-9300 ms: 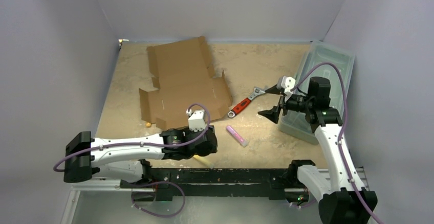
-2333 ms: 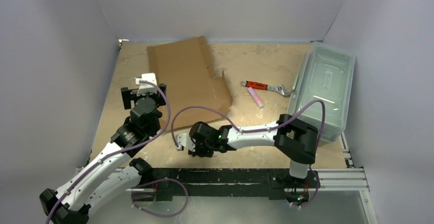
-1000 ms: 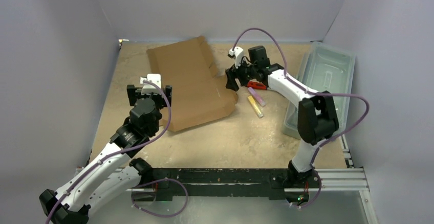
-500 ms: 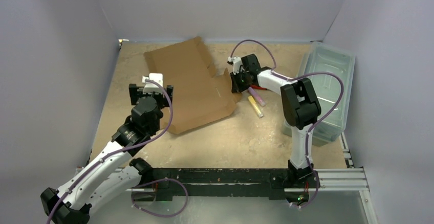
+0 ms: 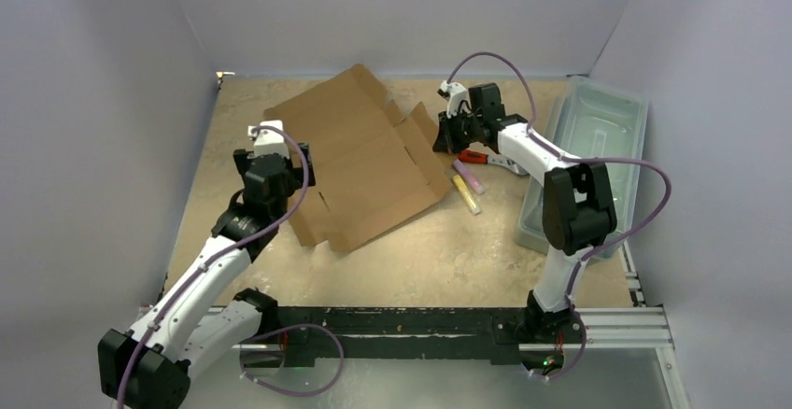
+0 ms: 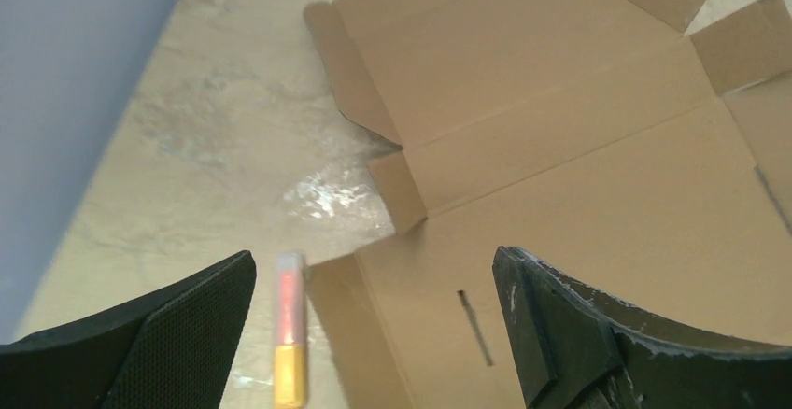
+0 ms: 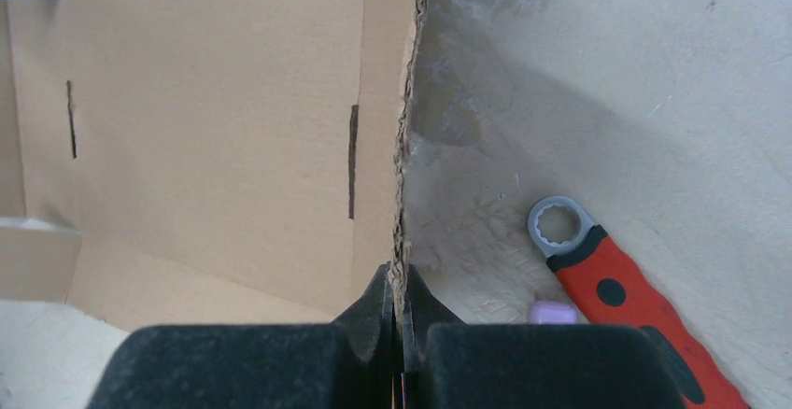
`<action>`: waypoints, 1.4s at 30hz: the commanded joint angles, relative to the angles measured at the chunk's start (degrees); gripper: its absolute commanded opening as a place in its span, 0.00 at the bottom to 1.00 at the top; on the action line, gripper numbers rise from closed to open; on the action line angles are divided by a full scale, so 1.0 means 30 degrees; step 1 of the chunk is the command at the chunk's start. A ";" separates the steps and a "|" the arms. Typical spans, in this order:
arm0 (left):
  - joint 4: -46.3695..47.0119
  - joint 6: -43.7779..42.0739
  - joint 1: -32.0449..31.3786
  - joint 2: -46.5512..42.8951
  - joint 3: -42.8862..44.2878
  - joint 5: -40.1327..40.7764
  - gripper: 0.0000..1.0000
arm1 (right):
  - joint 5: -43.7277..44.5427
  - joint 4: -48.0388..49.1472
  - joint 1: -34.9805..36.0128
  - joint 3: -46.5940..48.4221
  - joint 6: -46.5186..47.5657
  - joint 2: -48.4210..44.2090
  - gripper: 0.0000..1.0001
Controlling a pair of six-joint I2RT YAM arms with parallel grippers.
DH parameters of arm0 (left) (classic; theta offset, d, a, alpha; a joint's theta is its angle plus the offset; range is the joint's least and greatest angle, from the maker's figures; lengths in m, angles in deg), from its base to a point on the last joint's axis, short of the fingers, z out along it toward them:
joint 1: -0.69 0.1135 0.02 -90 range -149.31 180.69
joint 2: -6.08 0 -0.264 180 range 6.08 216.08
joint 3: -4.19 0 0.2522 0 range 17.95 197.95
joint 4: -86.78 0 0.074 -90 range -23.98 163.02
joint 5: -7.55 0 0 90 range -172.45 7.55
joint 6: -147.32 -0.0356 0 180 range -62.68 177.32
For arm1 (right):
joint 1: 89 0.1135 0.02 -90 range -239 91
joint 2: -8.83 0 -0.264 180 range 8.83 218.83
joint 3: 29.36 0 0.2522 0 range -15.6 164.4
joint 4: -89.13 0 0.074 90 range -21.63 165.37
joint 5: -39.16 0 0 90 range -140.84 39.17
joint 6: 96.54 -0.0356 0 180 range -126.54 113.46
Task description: Fold the paper box
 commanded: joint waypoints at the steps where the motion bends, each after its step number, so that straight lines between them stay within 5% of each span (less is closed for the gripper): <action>1: 0.0148 0.6268 0.3076 0.0830 0.0481 -0.5885 0.99 | -0.1201 0.0450 -0.0239 -0.0267 0.0342 -0.0990 0.00; 7: 0.2397 1.1915 1.0638 0.4160 -0.0047 -1.5523 0.99 | -0.1435 -0.0591 -0.0355 0.0023 0.1210 -0.1051 0.00; 11: 0.5713 1.4321 1.3648 0.7413 -0.0255 -1.8917 0.99 | -0.1616 -0.0711 -0.0361 0.0094 0.1534 -0.1173 0.00; 28: 1.1357 1.6158 1.4343 1.8857 0.4950 -2.0567 0.86 | -0.2045 -0.1005 -0.0354 0.0230 0.1981 -0.1272 0.00; 34: 1.4055 1.8069 1.4344 2.2337 0.6457 -2.1638 0.53 | -0.1992 -0.1093 -0.0362 0.0258 0.2296 -0.1152 0.00; 37: 1.4734 1.8168 1.4341 2.3211 0.7017 -2.1997 0.28 | -0.2112 -0.1131 -0.0349 0.0285 0.2358 -0.1090 0.00; 39: 1.5073 1.8012 1.4343 2.3117 0.7240 -2.2371 0.00 | -0.2081 -0.1185 -0.0340 0.0304 0.2403 -0.1089 0.00; 42: 1.4897 1.6937 1.4325 2.2092 0.7545 -2.2785 0.00 | -0.1673 -0.1447 -0.0357 0.0387 0.3027 -0.1158 0.00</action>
